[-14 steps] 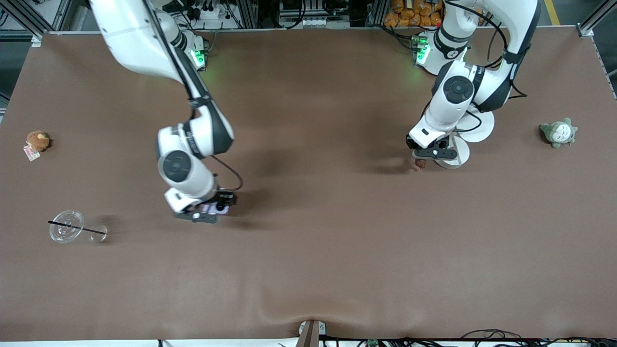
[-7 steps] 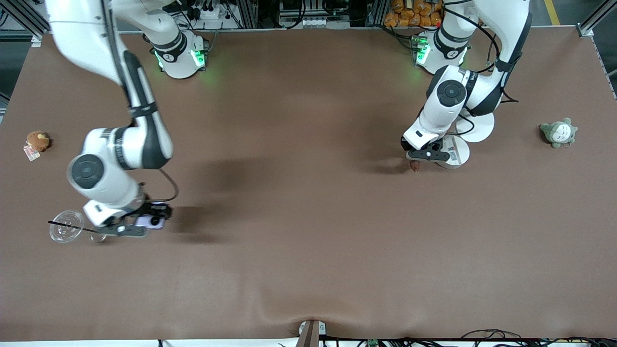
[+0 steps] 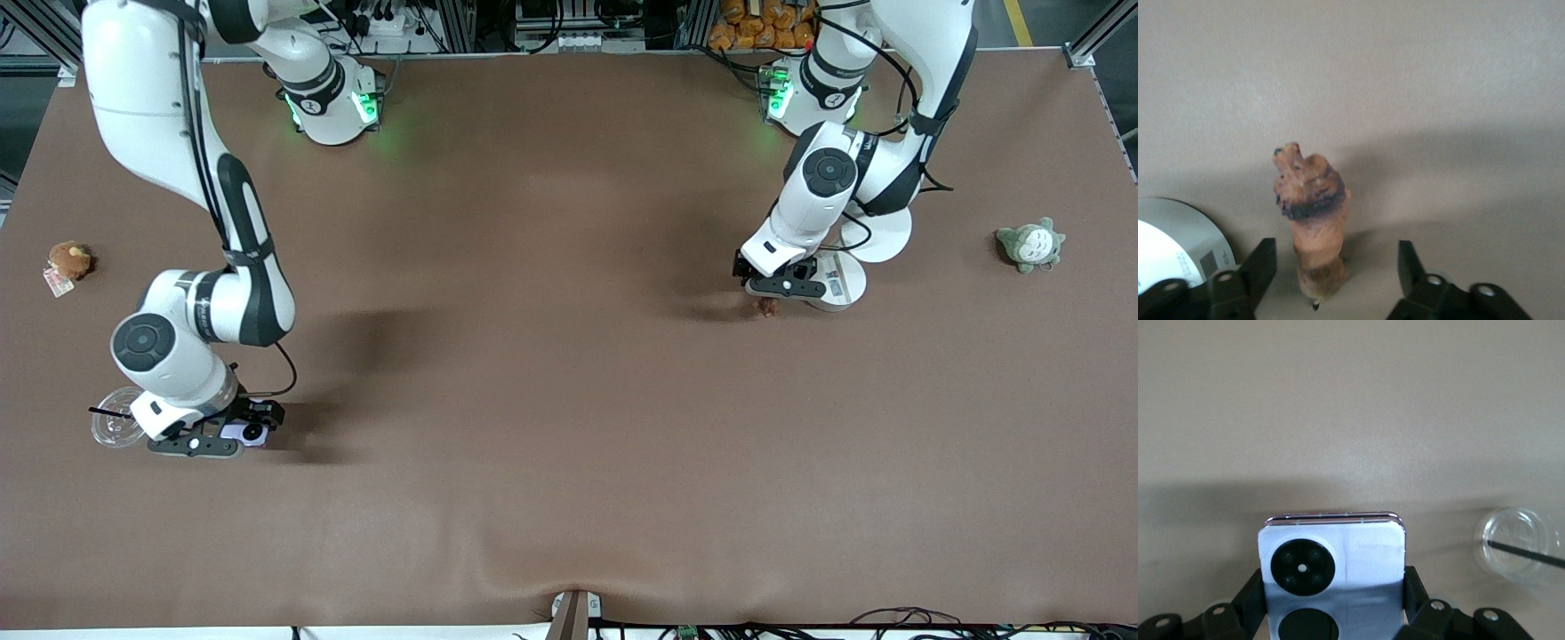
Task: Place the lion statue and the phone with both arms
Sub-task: 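Lower the lion beside the lamp while the right gripper carries the phone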
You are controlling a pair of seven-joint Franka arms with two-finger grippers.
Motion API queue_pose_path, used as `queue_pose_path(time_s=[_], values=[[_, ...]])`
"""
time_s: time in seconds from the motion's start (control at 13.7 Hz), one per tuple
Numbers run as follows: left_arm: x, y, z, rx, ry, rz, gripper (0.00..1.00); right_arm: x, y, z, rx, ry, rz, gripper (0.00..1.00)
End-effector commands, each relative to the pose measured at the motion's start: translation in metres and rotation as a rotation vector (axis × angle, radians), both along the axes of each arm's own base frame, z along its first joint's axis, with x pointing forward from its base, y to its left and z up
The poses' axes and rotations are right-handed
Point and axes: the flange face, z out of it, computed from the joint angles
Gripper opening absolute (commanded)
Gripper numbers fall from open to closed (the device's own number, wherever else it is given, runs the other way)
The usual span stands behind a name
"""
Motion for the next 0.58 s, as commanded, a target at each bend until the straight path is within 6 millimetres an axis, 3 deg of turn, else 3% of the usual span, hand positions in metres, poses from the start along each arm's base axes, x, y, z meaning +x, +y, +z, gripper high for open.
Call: queue_pose_path(time_s=[0.0, 0.15, 0.29, 0.51], values=[[0.009, -0.005, 0.045, -0.012, -0.056, -0.001, 1.00, 0.013, -0.024, 0.001, 0.000, -0.014, 0.010, 0.25], [0.025, -0.008, 0.078, 0.021, -0.028, 0.004, 1.00, 0.012, -0.037, -0.009, -0.003, 0.000, -0.004, 0.25], [0.041, -0.015, 0.104, 0.052, 0.006, 0.007, 1.00, 0.011, -0.038, -0.020, -0.004, 0.002, -0.007, 0.26], [0.073, -0.021, 0.165, 0.035, 0.012, 0.058, 1.00, 0.010, -0.030, -0.032, 0.006, -0.006, -0.004, 0.26]])
